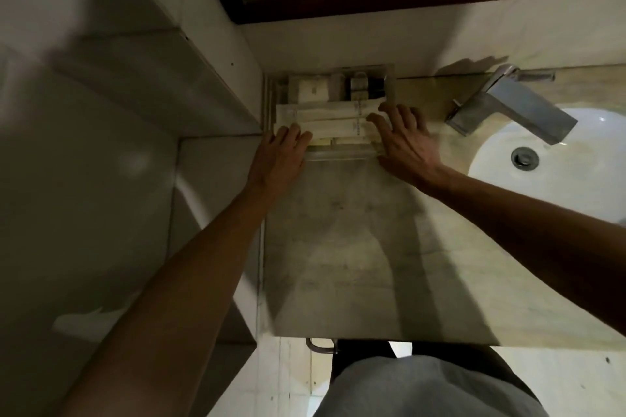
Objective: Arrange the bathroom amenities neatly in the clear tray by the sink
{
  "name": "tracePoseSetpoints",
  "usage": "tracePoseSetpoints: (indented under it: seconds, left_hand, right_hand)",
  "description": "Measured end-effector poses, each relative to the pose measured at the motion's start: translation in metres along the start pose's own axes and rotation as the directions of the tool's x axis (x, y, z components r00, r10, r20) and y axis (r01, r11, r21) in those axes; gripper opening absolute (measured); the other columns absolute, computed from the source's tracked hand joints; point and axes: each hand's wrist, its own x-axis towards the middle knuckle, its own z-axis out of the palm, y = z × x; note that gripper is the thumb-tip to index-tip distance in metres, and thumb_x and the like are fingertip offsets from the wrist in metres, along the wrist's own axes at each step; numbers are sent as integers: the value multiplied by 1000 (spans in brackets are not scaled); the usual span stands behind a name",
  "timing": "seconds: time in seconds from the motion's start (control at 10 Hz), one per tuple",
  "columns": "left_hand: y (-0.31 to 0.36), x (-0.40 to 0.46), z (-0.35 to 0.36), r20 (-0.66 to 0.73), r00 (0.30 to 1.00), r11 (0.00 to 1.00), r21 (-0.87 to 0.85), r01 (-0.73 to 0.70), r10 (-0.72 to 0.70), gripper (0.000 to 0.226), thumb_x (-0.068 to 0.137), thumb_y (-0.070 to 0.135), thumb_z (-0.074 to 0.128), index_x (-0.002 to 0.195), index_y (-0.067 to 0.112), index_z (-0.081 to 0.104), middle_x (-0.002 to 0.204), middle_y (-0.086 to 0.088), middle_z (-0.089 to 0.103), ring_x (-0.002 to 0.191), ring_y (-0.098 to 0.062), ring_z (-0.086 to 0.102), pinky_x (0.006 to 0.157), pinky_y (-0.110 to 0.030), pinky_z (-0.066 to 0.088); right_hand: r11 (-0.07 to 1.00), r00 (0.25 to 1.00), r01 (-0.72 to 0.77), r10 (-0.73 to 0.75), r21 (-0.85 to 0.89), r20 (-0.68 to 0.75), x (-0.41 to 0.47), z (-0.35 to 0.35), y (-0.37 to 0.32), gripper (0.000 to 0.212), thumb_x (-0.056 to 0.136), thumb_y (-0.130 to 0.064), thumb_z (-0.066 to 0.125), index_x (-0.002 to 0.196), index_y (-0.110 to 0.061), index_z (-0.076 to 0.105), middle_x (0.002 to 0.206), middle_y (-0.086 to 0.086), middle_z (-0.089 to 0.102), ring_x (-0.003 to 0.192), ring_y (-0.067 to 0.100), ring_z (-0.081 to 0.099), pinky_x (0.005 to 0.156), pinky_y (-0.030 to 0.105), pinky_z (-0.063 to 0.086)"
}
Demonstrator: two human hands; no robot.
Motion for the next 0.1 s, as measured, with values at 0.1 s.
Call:
tracePoseSetpoints:
  seconds: [0.1]
  left_hand:
    - [19, -10, -5, 11, 995, 990, -101, 102, -102, 60, 76, 29, 71, 129, 13, 49, 121, -11, 52, 106, -30, 51, 86, -43, 44]
  right_hand:
    - [1000, 999, -9, 8, 28, 35, -19, -7, -2, 103, 66, -38, 84, 148, -20, 25, 151, 15, 29, 136, 37, 30, 116, 56, 19]
